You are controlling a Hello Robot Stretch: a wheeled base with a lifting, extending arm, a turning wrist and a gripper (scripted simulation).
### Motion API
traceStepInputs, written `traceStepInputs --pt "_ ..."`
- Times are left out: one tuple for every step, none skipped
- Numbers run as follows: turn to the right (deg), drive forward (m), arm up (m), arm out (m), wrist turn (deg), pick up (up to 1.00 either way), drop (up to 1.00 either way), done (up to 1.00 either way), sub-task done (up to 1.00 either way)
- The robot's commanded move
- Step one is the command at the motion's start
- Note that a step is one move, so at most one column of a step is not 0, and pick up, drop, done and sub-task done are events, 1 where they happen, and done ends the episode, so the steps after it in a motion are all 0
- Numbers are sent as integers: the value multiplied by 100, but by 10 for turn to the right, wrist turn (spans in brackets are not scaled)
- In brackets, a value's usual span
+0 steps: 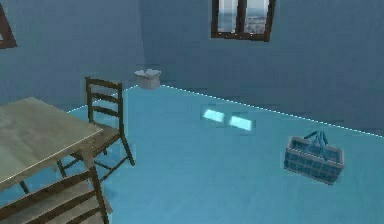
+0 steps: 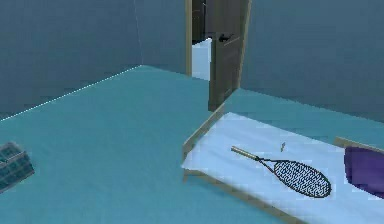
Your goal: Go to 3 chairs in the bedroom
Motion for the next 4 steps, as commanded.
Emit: traceStepInputs --pt "270 0 0 0 0 0 0 0 0" --pt "30 0 0 0 0 0 0 0 0" --pt "0 60 0 0 0 0 0 0 0" --pt "60 0 0 0 0 0 0 0 0"
